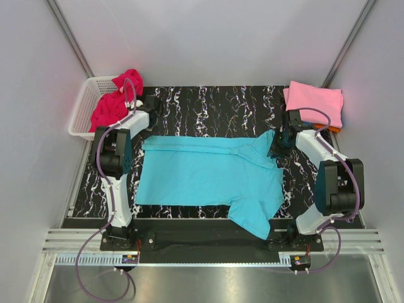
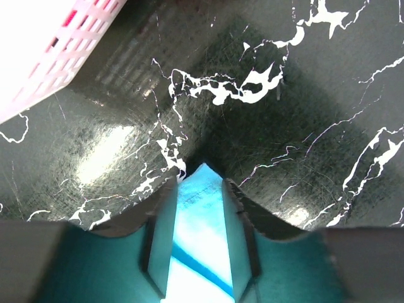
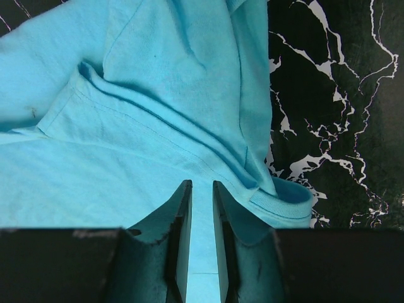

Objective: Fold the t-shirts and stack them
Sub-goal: Fold the tshirt

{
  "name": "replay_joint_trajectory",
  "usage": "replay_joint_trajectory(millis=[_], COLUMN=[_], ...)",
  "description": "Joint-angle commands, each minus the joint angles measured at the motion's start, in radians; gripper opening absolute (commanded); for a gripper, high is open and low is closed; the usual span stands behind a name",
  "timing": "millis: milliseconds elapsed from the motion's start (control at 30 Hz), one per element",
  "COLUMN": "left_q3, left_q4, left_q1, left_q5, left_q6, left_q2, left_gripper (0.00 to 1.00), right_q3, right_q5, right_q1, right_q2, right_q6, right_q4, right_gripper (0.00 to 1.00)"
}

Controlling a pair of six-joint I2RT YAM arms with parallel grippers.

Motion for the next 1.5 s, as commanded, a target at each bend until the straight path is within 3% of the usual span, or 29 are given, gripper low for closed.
replay_joint_trajectory(millis=[0, 100, 233, 333, 600, 1333, 1467], left_q3=[0.038, 0.038, 0.04, 0.04, 0.011, -0.222, -0.267], left_q4=[0.009, 0.009, 0.009, 0.007, 0.0, 0.001, 0.001], left_q1=[-0.001, -0.001, -0.001, -0.001, -0.001, -0.029, -0.035], left_q5=[-0.034, -0.033, -0.03, -0.03, -0.033, 0.004, -0.014], left_q6=[0.006, 0.009, 0.009, 0.009, 0.009, 0.003, -0.001], left_q2=[-0.001, 0.001, 0.009, 0.009, -0.051, -0.402, -0.415], left_gripper=[0.41, 0.37, 0.1, 0.0, 0.0, 0.0, 0.06], right_q3=[0.035, 0.035, 0.034, 0.031, 0.027, 0.0, -0.005], right_q5=[0.005, 0.007, 0.007, 0.01, -0.001, -0.005, -0.01], right_q1=[0.002, 0.002, 0.004, 0.004, 0.002, 0.001, 0.002], right_q2=[-0.004, -0.004, -0.004, -0.004, -0.017, -0.14, -0.152], right_q6=[-0.012, -0.012, -0.013, -0.012, -0.002, 0.015, 0.015], right_q4=[0.021, 0.021, 0.019, 0.019, 0.021, -0.013, -0.021], right_gripper=[0.26, 0.25, 0.25, 0.25, 0.25, 0.24, 0.24])
